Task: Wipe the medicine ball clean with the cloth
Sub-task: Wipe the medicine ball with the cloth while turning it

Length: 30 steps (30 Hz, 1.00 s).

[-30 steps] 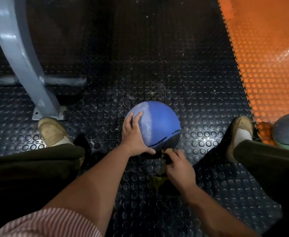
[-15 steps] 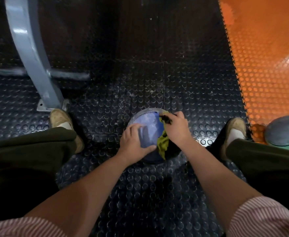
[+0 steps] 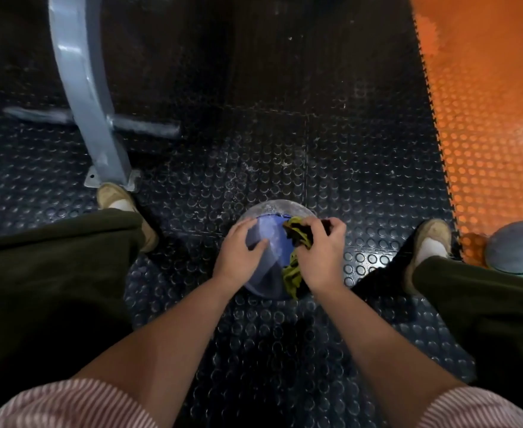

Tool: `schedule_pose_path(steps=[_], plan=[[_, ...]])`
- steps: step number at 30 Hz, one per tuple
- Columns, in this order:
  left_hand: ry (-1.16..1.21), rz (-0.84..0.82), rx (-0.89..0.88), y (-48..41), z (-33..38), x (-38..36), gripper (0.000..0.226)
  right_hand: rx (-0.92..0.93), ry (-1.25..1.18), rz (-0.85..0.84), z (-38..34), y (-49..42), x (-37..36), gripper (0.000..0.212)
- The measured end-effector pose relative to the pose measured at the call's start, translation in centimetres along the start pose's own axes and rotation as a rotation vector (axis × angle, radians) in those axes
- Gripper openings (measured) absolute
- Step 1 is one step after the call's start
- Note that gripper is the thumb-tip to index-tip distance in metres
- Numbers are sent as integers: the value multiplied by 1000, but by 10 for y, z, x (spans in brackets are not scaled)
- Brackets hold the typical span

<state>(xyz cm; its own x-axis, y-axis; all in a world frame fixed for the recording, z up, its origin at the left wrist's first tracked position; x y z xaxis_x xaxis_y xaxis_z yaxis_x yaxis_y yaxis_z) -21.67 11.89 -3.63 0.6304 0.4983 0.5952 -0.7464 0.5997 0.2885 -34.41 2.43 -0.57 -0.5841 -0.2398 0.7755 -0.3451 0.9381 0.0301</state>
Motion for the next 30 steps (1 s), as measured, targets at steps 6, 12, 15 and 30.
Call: schedule_pose_path(steps=[6, 12, 15, 30], plan=[[25, 40, 49, 7, 2, -6, 56, -18, 109, -34, 13, -10, 7, 37], [-6, 18, 74, 7, 3, -15, 75, 119, 103, -93, 1, -26, 9, 37], [-15, 26, 93, 4, 5, -16, 72, 184, 189, -146, -18, -39, -1, 39], [32, -63, 73, -1, 16, -11, 68, 104, 332, -232, -23, -33, -2, 30]])
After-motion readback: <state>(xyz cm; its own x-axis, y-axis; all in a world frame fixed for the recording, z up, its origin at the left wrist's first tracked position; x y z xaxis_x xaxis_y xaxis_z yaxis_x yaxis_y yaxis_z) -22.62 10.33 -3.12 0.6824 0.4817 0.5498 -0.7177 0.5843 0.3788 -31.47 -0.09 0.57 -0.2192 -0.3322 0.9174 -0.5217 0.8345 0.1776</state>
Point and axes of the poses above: each hand's wrist, its own y-axis away from the middle knuckle, its own x-axis out of the back of the hand, z = x × y, the point moved 2 cm from there along -y, towards the middle knuckle, and after that the axes turned 11 degrees about z, right-handed, at the moved point
